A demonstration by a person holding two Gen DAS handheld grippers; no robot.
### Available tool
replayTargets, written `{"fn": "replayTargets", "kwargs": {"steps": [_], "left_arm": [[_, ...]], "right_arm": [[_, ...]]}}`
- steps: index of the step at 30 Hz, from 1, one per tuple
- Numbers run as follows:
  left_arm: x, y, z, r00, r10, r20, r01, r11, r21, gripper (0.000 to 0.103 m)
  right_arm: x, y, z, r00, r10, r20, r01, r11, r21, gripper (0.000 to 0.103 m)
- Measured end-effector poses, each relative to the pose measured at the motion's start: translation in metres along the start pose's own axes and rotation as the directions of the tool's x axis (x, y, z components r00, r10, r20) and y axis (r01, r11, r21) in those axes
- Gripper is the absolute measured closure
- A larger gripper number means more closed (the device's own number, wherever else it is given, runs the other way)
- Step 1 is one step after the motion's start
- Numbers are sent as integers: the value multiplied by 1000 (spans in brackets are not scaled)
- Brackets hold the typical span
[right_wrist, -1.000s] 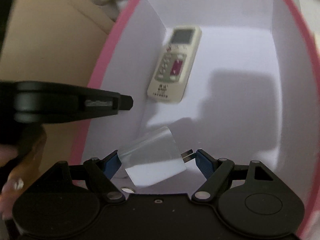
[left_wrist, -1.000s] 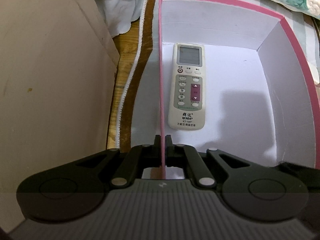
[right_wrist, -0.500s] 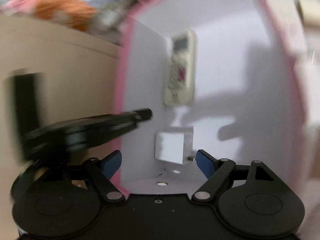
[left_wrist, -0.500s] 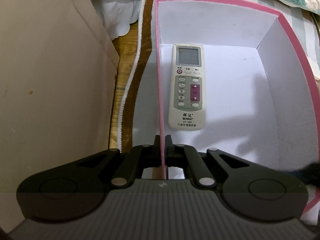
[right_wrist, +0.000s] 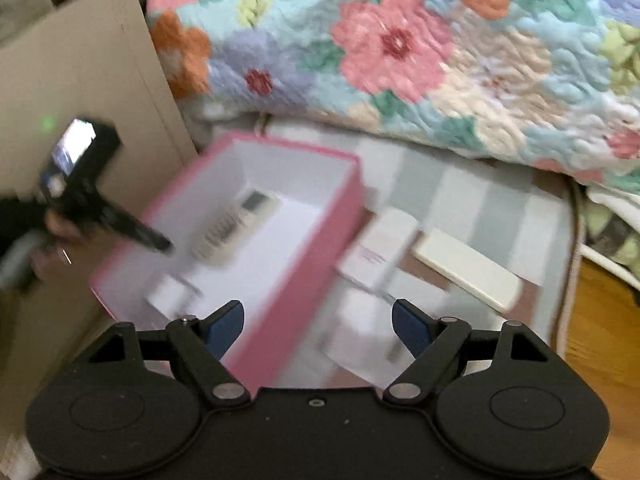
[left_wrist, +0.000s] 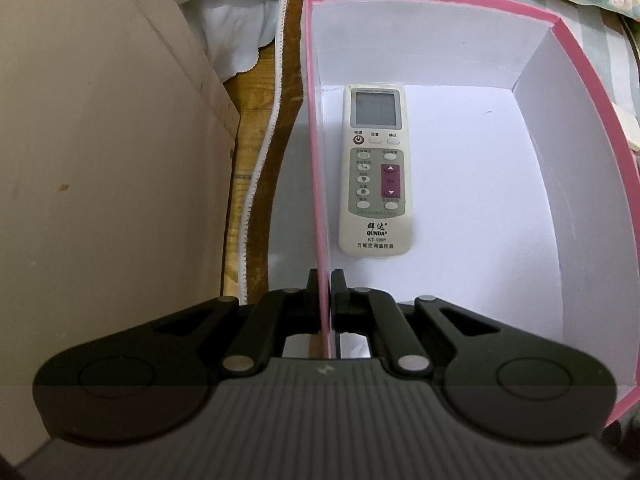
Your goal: Organize rigid objects
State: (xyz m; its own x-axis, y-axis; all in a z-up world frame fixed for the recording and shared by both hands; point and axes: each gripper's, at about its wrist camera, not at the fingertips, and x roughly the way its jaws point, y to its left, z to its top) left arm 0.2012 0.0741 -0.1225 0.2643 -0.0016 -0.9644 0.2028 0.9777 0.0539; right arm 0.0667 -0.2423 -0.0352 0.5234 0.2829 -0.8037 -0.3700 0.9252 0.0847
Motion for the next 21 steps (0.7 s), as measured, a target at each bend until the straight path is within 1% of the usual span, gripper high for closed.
{"fn": "replayTargets", "kwargs": {"steps": [2,5,7,8,10,13,15,16,18,19,20,21], "left_arm": [[0,-2,0,1000,9,0,-9,1000,14,100],[0,-2,0,1000,12,2,-12,1000,18,100],[0,-2,0,1000,13,3,-13,1000,23,100],[0,-3,0,1000,16,4,-16,999,31,100],[-1,-3,-1,1000,17,12,-17,999,40,100],[1,-3,1,1000,10,16,-11,999,44,100],[1,-2,2,1000,0,19,-1,999,38,100],[1,-1,2,1000,-5,18,4,999,32,100],[2,0,2,1000,-12,19,11,1000,27,100],[2,1,3,1000,-11,22,10,1000,27,100],[2,0,3,1000,-4,25,4,999,32,100],[3,-2,2,1000,4,29,-5,999,38,100]], "right_arm": [[4,-7,-12,999,-25,-38,24,1000,-5,17],[15,-21,-31,995,-21,-95,24,999,33,18],[28,-23,-43,990,-11,-142,13,1000,9,18],[34,-23,-49,984,-13,-176,11,1000,-12,19],[51,-23,-56,962,-42,-269,31,998,-46,20],[68,-21,-66,941,-76,-331,47,994,-96,21],[78,-24,-74,924,-108,-365,73,991,-110,21],[84,-27,-77,916,-117,-383,84,991,-102,24],[95,-30,-83,904,-122,-410,97,992,-81,36],[99,-31,-85,907,-115,-405,96,993,-67,41],[98,-33,-84,920,-100,-378,90,995,-46,43],[97,-34,-83,920,-100,-378,91,995,-41,43]]}}
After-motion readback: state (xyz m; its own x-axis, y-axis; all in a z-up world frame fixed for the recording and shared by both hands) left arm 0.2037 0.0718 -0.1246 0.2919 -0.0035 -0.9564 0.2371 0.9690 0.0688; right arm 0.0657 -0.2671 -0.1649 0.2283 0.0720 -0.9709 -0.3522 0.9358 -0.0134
